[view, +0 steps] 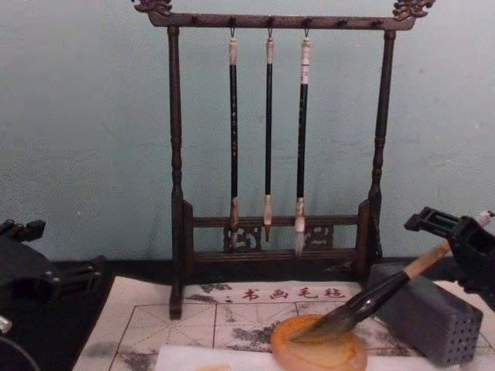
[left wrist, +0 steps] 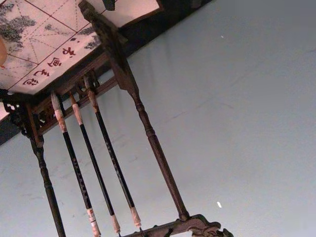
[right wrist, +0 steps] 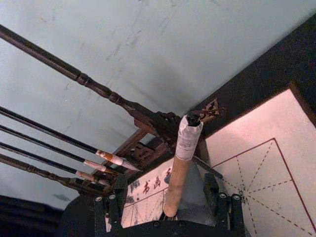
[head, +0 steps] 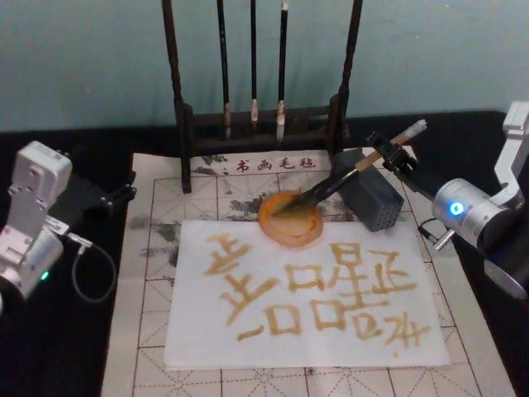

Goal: Pick up the brush from the inkstone, write on the paper, then place the brush back to its original position.

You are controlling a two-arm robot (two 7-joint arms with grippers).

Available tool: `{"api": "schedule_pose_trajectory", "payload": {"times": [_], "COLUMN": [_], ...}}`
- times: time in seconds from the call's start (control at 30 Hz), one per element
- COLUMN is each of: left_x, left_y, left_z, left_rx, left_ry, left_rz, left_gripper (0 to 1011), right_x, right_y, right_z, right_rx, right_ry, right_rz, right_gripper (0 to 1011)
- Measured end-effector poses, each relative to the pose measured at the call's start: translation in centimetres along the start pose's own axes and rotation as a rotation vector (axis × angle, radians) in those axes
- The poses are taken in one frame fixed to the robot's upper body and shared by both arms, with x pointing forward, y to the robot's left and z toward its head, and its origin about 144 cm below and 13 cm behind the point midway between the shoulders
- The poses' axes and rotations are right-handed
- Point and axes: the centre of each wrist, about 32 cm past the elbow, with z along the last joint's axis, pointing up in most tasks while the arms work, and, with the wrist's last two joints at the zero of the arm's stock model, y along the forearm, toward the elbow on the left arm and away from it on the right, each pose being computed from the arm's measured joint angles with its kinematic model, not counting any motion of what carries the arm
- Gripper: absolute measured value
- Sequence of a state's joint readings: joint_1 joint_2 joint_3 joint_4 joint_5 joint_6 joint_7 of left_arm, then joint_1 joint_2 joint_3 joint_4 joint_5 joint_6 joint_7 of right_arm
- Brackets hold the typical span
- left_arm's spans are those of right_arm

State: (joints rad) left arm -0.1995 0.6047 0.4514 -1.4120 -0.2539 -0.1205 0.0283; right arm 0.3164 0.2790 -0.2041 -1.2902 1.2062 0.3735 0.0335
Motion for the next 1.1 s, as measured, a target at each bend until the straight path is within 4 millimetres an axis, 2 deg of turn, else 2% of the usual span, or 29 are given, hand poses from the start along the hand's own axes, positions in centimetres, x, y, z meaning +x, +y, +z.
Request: {"api": "schedule_pose_trajectory", "payload": {"times": [1.0, 1.1], "left_x": [0.0, 0.0], "left_y": [0.0, 0.0], "left_z": [0.0, 0.0], "left_rx": [0.0, 0.0], "left_ry": [0.0, 0.0], "left_rz": [0.0, 0.0], "left_gripper": [1001, 1001], "right_x": [-0.12, -0.12], "right_y": [0.14, 0.13], "right_z": [-0.21, -0.21], "right_rx": [0.014, 0.014], "right_ry": [0.031, 0.032], "right_rz": [-0.008, -0.007], "right_gripper": [999, 945]}}
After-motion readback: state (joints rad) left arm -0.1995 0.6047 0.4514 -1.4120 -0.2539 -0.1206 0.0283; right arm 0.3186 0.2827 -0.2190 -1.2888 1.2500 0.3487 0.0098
